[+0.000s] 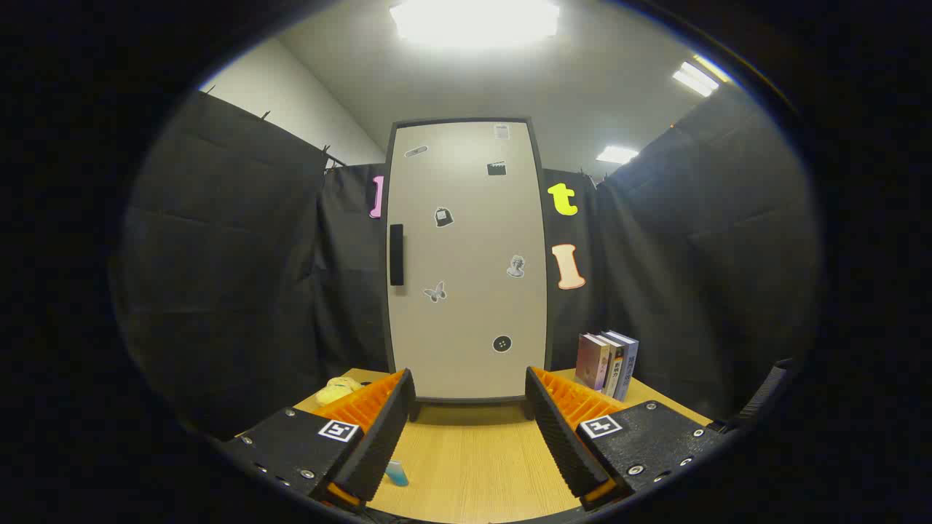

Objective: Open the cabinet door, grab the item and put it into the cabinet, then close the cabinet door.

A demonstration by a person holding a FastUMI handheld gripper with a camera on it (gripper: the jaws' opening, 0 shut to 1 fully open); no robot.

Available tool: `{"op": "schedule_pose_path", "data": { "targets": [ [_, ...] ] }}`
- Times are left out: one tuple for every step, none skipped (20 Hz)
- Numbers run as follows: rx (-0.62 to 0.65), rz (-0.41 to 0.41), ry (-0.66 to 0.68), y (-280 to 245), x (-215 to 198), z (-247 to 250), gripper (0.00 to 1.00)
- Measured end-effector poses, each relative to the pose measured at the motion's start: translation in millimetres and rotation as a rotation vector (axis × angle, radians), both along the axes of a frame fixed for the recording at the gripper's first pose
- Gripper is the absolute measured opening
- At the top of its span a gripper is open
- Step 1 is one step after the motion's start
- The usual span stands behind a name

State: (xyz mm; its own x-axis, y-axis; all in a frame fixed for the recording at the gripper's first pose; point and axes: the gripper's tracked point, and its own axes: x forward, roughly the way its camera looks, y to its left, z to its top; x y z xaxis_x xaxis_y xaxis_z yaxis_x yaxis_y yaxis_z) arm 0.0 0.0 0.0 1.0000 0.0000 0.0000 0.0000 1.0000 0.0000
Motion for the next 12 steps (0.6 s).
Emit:
{"op": "schedule_pose_path", "data": {
  "targets": [
    [0.004,-0.001,0.003,-0.4,-1.1,-1.4,0.94],
    [0.009,-0.002,0.007,-0.7,-1.4,-2.7,0.94],
    [0.013,-0.004,0.011,-1.1,-1.7,-4.0,0.94],
    [0.015,-0.006,0.013,-1.6,-2.0,-4.5,0.94],
    [0.016,-0.007,0.014,-2.5,-2.6,-5.3,0.94],
    [0.015,-0.008,0.013,-2.7,-2.8,-4.7,0.94],
    [0.012,-0.009,0.011,-3.3,-3.4,-4.8,0.94],
    [0.010,-0.008,0.009,-3.5,-3.8,-4.2,0.94],
    [0.009,-0.008,0.007,-3.9,-4.3,-4.5,0.94],
    [0.009,-0.008,0.005,-4.0,-4.3,-3.8,0.94],
    [0.011,-0.007,0.005,-4.1,-3.9,-4.2,0.94],
    [0.013,-0.007,0.005,-3.9,-3.5,-3.7,0.94]
  ]
}}
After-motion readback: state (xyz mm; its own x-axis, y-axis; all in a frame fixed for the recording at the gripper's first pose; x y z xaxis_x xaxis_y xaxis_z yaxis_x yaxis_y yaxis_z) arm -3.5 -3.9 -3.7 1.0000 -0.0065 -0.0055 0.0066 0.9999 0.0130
